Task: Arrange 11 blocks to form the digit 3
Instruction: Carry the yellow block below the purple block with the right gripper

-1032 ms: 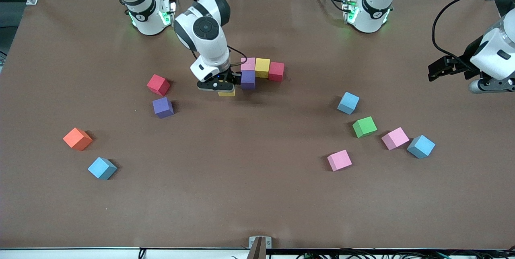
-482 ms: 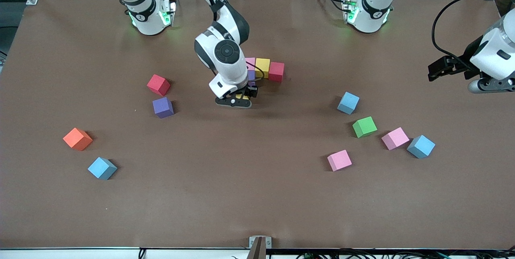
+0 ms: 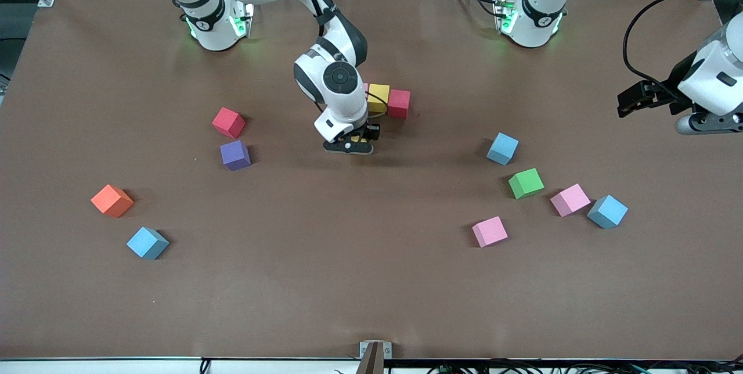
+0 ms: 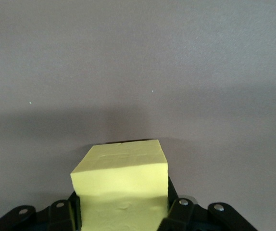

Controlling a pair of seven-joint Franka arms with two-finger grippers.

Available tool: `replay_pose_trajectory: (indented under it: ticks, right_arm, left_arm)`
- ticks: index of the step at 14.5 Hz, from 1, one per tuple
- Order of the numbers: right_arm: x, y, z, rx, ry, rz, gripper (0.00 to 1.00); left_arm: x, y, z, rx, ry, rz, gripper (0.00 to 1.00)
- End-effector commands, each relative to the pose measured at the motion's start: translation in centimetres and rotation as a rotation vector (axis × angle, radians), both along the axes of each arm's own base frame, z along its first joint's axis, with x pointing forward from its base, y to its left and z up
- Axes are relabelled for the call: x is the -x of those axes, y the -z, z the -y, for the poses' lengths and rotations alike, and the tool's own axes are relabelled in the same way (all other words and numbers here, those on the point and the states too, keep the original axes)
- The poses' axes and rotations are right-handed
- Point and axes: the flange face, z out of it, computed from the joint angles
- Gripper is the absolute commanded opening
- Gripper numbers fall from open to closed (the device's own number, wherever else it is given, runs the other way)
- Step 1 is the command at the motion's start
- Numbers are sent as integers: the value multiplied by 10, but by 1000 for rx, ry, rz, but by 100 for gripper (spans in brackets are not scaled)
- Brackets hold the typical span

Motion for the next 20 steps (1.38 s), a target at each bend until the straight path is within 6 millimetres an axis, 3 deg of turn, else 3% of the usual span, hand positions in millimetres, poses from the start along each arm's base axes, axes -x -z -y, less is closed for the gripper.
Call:
replay_pose_trajectory:
  ticks: [1, 20]
  right_arm:
    - [10, 6, 2, -7, 1, 1, 2]
    - [31, 14, 0, 16, -3, -19, 3]
  left_arm:
    - [6, -4, 2, 12, 0, 9, 100]
    - [7, 0, 0, 11, 6, -4, 100]
